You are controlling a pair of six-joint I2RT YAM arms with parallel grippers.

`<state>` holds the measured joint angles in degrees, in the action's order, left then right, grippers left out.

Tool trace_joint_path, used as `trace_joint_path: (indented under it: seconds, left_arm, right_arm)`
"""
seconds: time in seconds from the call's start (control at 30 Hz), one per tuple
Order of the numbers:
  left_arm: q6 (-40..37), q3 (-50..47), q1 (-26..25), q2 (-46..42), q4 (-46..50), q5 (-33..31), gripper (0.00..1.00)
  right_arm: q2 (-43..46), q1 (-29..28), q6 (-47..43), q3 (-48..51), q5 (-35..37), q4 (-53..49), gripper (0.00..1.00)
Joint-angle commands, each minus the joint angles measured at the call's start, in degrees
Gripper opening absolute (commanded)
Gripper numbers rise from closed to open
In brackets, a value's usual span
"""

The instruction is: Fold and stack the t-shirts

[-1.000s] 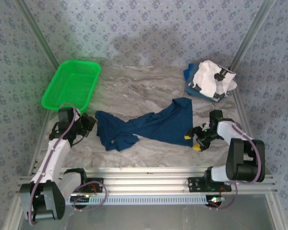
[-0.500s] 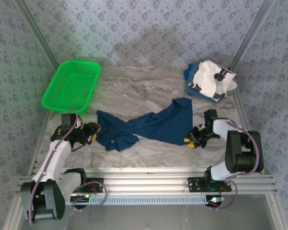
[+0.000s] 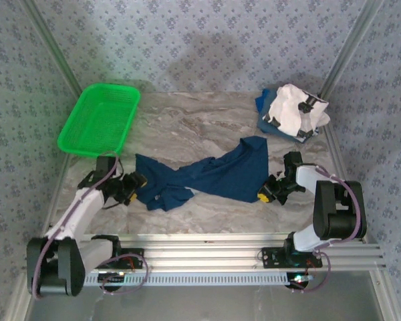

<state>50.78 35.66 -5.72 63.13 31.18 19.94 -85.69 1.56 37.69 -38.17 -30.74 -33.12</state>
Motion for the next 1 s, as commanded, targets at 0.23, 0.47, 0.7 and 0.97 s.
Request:
trace_joint_path:
  seconds: [0.23, 0.47, 0.7, 0.97]
  left_arm:
    - [-17.64, 23.32, -14.0, 22.29, 15.11, -13.95, 0.58]
    - [-20.46, 30.62, -18.43, 33.11, 19.11, -19.29, 0.5]
    - [-20.55, 32.03, -19.38, 35.3, 20.67, -23.04, 0.43]
    - [-20.13, 31.01, -20.6, 36.79, 19.65, -22.33, 0.38]
  right_arm:
    - [-1.65, -0.26, -1.14, 0.49, 5.34, 0.91, 0.0]
    - [-0.68, -0.22, -1.2, 1.06, 5.07, 0.69, 0.0]
    - [-0.12, 0.3, -1.17, 1.83, 4.67, 0.71, 0.0]
    - [-0.85, 1.11, -1.17, 1.1, 4.59, 0.52, 0.0]
